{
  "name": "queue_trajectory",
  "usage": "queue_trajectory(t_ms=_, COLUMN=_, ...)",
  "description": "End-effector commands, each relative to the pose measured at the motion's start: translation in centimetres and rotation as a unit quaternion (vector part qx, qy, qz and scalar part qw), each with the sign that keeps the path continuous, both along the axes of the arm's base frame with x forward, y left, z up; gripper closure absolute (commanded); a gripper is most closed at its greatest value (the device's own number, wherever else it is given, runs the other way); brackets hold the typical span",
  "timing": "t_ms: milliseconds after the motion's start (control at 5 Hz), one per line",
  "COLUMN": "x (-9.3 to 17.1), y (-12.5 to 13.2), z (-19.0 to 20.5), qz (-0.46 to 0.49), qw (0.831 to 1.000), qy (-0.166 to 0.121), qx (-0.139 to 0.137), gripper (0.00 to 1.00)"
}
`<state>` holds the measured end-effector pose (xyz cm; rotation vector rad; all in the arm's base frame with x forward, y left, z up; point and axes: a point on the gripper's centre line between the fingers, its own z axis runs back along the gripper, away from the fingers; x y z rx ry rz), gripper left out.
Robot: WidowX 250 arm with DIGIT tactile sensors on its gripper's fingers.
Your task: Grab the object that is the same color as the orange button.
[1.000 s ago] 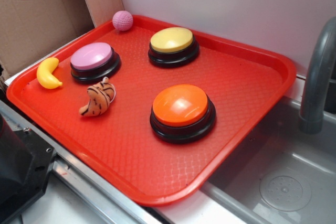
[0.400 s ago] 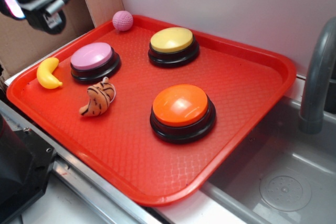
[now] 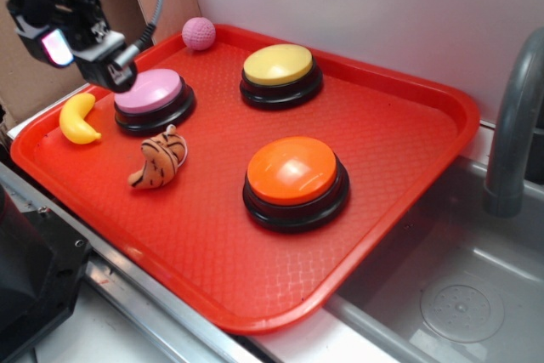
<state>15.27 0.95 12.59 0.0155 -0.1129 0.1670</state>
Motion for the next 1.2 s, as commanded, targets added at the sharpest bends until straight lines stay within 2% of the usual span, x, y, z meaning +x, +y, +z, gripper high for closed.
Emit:
queue_trajectory(t_ms=0, x=2.3, y=0.5, z=-4.3, qz=0.016, qw=0.999, qy=0.003, qx=0.029, gripper=0.0)
queue_trajectory(t_ms=800, x=2.9, y=0.8, z=-9.7, qz=0.036, qw=0.999, qy=0.028, qx=0.003, gripper=0.0)
queue_trajectory(t_ms=1000, x=2.9, y=0.9, z=-10.1, qz=0.044, qw=0.998, qy=0.036, qx=0.01, gripper=0.61)
